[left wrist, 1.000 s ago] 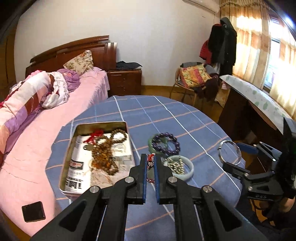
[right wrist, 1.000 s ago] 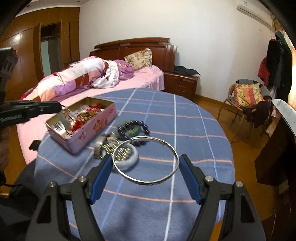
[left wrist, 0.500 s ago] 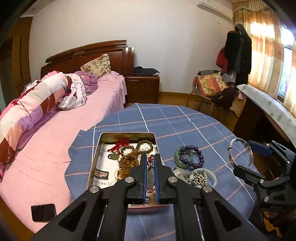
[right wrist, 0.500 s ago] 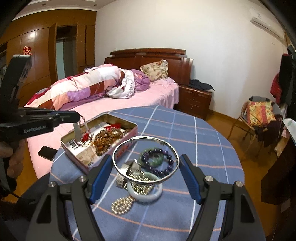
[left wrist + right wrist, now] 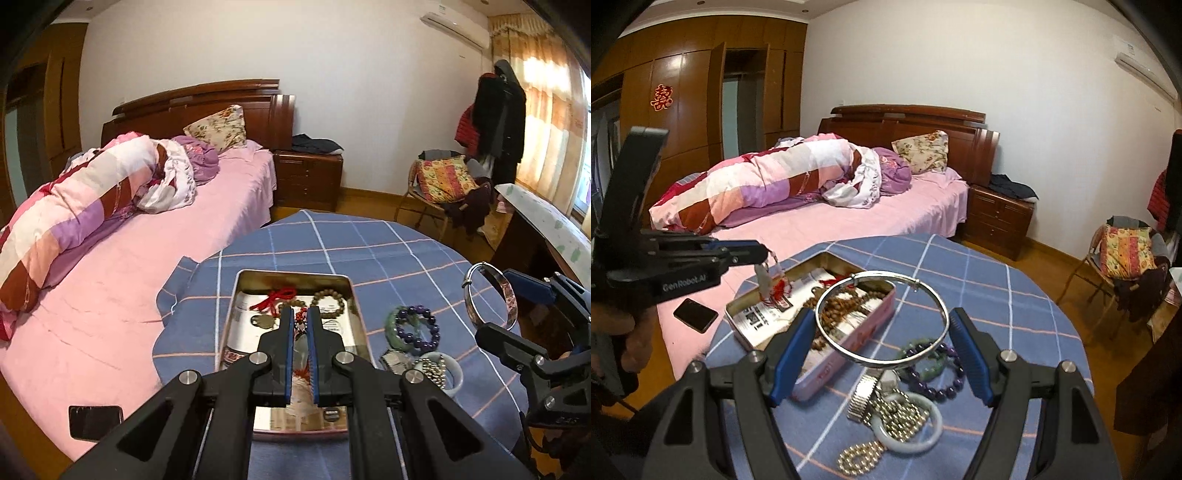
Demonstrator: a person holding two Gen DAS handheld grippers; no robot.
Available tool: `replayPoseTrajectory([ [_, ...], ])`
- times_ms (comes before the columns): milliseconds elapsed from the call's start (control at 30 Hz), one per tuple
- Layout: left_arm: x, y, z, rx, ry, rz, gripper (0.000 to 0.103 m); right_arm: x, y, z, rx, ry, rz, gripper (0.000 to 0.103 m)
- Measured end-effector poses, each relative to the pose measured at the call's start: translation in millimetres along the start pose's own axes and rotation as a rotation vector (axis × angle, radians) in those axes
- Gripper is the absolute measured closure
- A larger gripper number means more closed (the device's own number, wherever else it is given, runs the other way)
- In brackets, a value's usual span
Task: Organize jewelry
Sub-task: 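Carry the silver bangle and jade pendant over the tin box with both grippers, then lower both items into the tin box and open both grippers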
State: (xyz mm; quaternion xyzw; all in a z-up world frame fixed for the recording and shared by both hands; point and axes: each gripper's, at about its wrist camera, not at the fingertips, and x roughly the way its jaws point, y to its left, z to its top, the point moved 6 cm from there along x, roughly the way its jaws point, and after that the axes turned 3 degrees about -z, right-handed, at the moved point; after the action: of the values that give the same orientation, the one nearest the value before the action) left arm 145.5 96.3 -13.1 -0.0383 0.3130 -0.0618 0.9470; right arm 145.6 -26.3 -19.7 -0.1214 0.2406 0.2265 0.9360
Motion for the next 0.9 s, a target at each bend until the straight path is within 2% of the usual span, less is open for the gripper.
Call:
replayPoseTrajectory([
  [333,14,16,-8,-0.022,0.032,0.016,0.097,30,25,7,-0.016,0.017,0.048,0.027],
  [900,31,34,-22,-0.019,0.078,0.090,0.097,61,50,-1,-0.024,0.064,0.101,0.027],
])
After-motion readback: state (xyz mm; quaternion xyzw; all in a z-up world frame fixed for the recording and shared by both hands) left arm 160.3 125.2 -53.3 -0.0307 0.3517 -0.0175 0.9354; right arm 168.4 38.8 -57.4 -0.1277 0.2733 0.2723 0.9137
